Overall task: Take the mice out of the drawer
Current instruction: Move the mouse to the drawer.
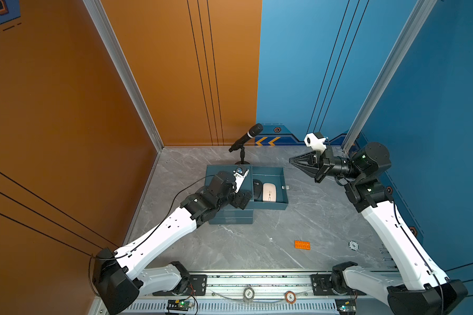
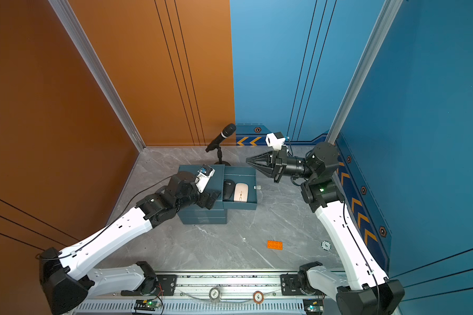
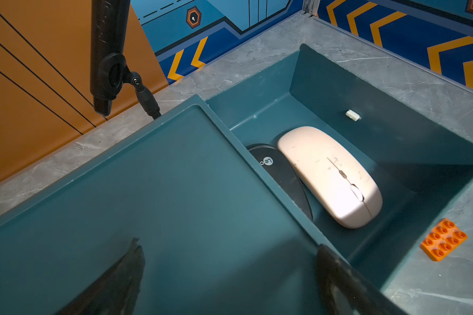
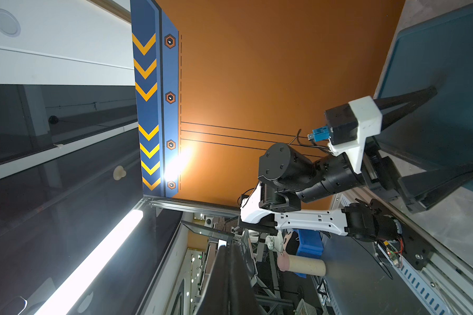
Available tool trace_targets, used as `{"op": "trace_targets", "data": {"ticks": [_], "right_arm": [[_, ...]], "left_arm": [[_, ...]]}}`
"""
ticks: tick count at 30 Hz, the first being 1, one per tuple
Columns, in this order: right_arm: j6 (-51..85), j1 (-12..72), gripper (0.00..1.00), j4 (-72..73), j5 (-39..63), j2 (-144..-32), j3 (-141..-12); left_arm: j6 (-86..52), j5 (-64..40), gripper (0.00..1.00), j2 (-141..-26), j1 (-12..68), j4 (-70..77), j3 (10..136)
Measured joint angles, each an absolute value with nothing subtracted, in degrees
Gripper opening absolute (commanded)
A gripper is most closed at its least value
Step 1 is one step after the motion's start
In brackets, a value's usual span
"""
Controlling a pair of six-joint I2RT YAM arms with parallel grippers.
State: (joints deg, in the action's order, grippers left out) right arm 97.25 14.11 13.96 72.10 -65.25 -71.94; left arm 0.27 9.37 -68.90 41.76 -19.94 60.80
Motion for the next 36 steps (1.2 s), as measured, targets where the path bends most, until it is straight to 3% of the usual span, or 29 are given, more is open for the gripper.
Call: {"op": "trace_targets", "data": {"ticks": [10, 12, 14, 16, 18, 20, 22, 28, 36], "right_arm": [[89.58, 14.63, 0.00, 6.72, 72.62, -65.25, -74.43], [86.94, 14.59, 0.08, 4.23, 72.62, -65.25, -74.65], [83.99, 14.44, 0.25, 1.19, 72.40, -65.25, -74.85], [78.98, 13.67, 0.34, -3.81, 71.57, -65.25, -75.09], [74.04, 12.73, 0.34, -8.14, 69.80, -65.25, -75.22], [69.08, 11.99, 0.39, -12.43, 66.83, -65.25, -75.20], [63.26, 11.64, 0.54, -17.28, 62.15, -65.25, -75.22], [48.64, 12.62, 0.67, -28.69, 44.64, -65.41, -75.48], [38.81, 20.84, 0.68, -33.69, 27.88, -70.72, -75.50]], "left_arm": [[0.62, 9.96, 0.98, -68.90, 41.80, -19.94, 60.80], [0.64, 10.02, 0.98, -68.90, 41.82, -19.94, 60.80], [0.64, 10.15, 0.98, -68.88, 41.89, -19.92, 60.77], [0.67, 10.37, 0.98, -68.71, 42.00, -19.92, 60.71], [0.67, 10.68, 0.98, -68.38, 42.02, -19.90, 60.47], [0.67, 11.05, 0.98, -67.92, 42.02, -19.90, 60.12], [0.69, 11.51, 0.98, -67.20, 41.89, -19.84, 59.94], [0.56, 11.88, 0.98, -63.92, 38.19, -18.68, 58.00], [-1.41, 10.96, 0.98, -60.60, 30.94, -16.05, 56.95]]}}
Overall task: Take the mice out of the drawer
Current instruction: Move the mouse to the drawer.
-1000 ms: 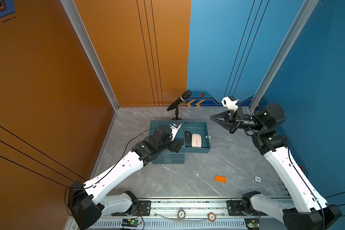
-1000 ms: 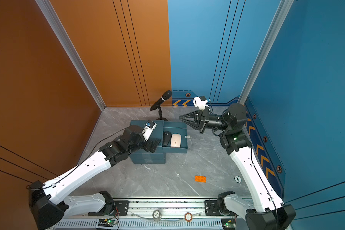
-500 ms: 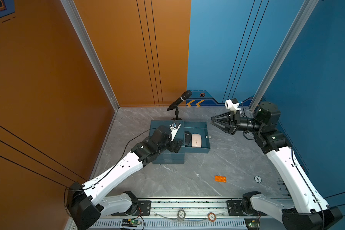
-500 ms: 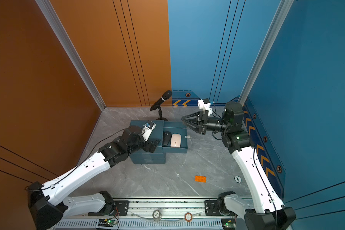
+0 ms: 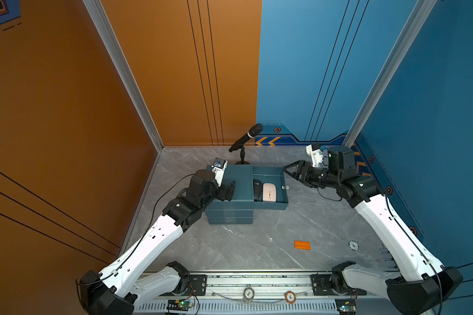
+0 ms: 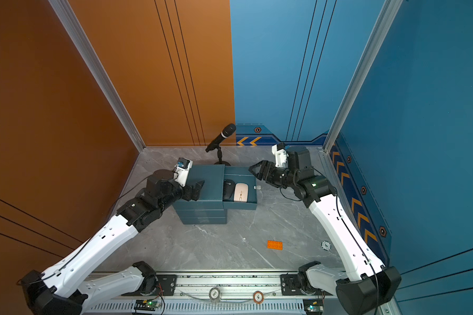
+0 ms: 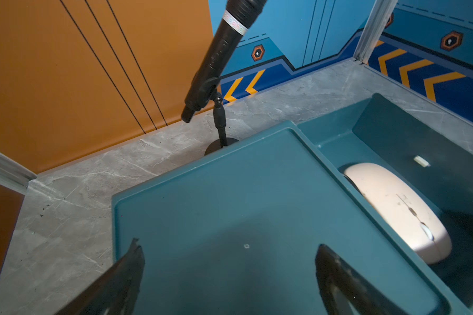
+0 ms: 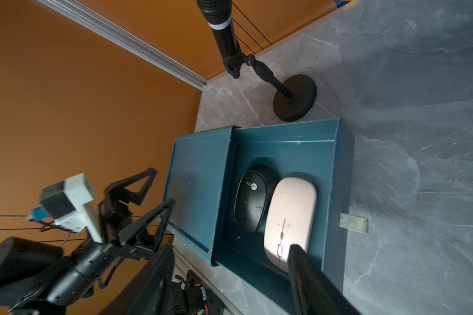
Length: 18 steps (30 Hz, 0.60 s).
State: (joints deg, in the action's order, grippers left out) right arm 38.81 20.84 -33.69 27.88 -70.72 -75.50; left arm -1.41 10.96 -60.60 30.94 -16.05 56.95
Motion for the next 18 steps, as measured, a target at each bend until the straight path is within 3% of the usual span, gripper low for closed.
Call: {"op": "trace_targets", "data": {"ticks": [7, 18], "right_arm": [[31.83, 28.25, 0.65, -37.41, 19.46, -78.48, -78.50], [24.84, 34.09, 0.64, -42.68, 11.99, -91.53, -87.20]], "left_arm": [[-3.95, 7.49, 0.98, -61.36, 25.61, -15.18, 56.95], [-4.36, 4.58, 0.98, -62.61, 25.06, -14.94, 56.95]]}}
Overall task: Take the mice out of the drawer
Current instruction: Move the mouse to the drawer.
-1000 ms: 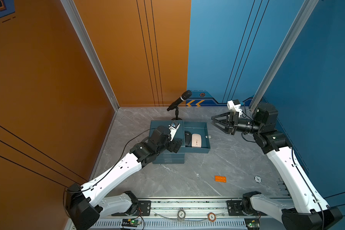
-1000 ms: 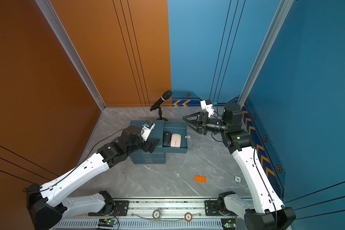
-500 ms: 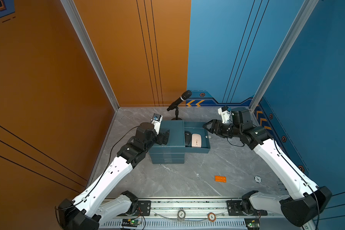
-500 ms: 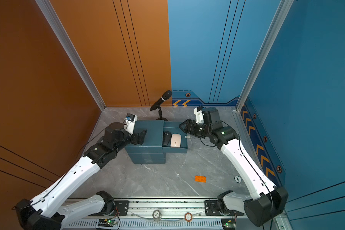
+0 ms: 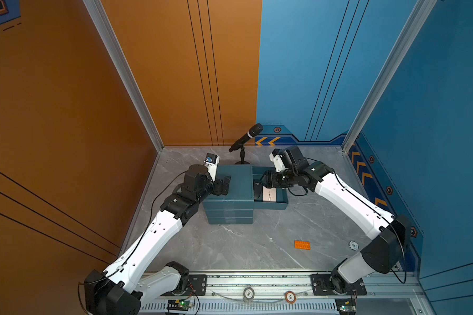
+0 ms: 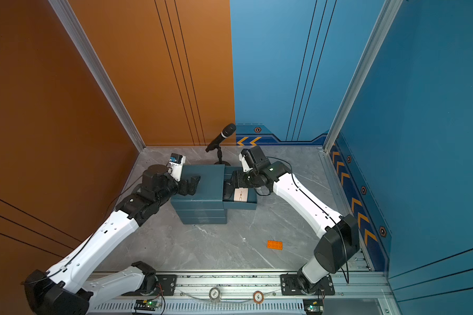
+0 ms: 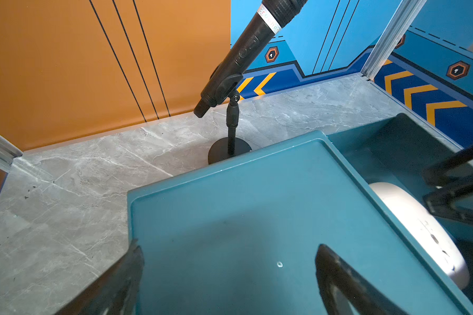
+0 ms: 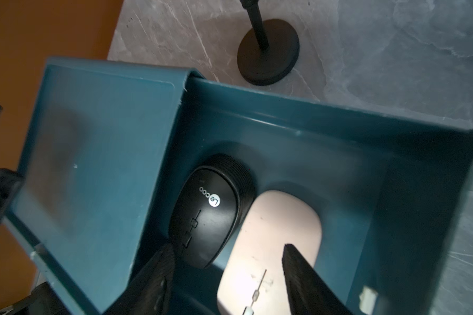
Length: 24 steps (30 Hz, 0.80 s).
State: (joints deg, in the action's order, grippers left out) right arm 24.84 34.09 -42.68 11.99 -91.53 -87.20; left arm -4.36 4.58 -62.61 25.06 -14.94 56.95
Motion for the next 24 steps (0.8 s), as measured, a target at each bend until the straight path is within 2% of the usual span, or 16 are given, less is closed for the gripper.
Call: {"op": "trace_targets", "data": {"ticks": [6, 24], "right_arm": [[23.31, 34.70, 0.65, -43.57, 11.49, -95.42, -88.25], [22.44, 35.16, 0.69, -43.53, 10.59, -96.84, -90.30]], "left_arm": [[-4.36, 4.40, 0.98, -62.61, 24.62, -14.94, 56.95], [-4.36, 4.16, 0.98, -62.59, 23.57, -14.94, 56.95]]}}
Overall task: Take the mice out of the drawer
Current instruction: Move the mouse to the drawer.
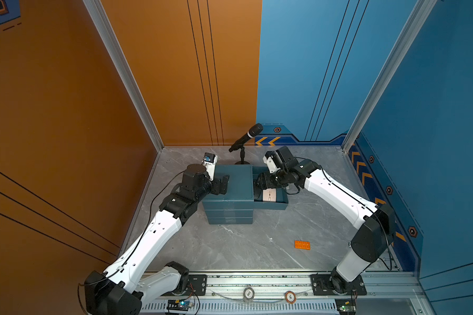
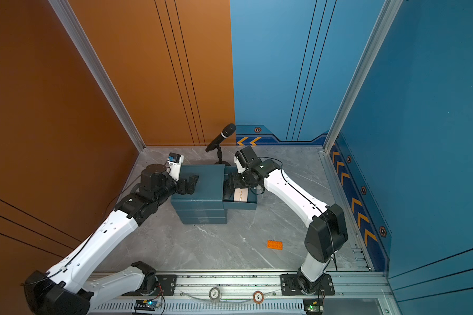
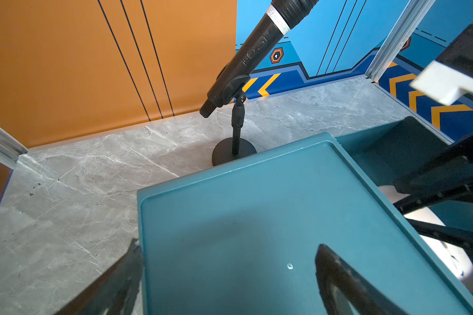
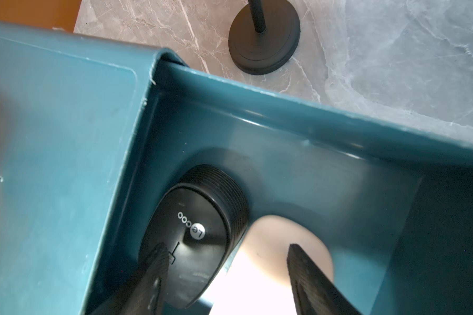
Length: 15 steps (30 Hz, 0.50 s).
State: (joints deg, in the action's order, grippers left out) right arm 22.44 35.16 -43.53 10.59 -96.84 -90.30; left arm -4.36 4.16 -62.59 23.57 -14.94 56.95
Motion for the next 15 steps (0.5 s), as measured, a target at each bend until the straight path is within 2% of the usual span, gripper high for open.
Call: {"op": "trace_targets", "data": {"ticks": [9, 15], "right_arm": [[23.83, 34.94, 0.68, -44.91, 8.27, -96.68, -90.61], [25.52, 36.07, 0.69, -50.02, 2.44, -96.66, -93.41]], "left_arm": [[-4.38, 4.01, 0.98, -61.49, 23.55, -14.76, 56.95], [-4.36, 4.01, 0.98, -61.49, 23.55, -14.76, 56.95]]}}
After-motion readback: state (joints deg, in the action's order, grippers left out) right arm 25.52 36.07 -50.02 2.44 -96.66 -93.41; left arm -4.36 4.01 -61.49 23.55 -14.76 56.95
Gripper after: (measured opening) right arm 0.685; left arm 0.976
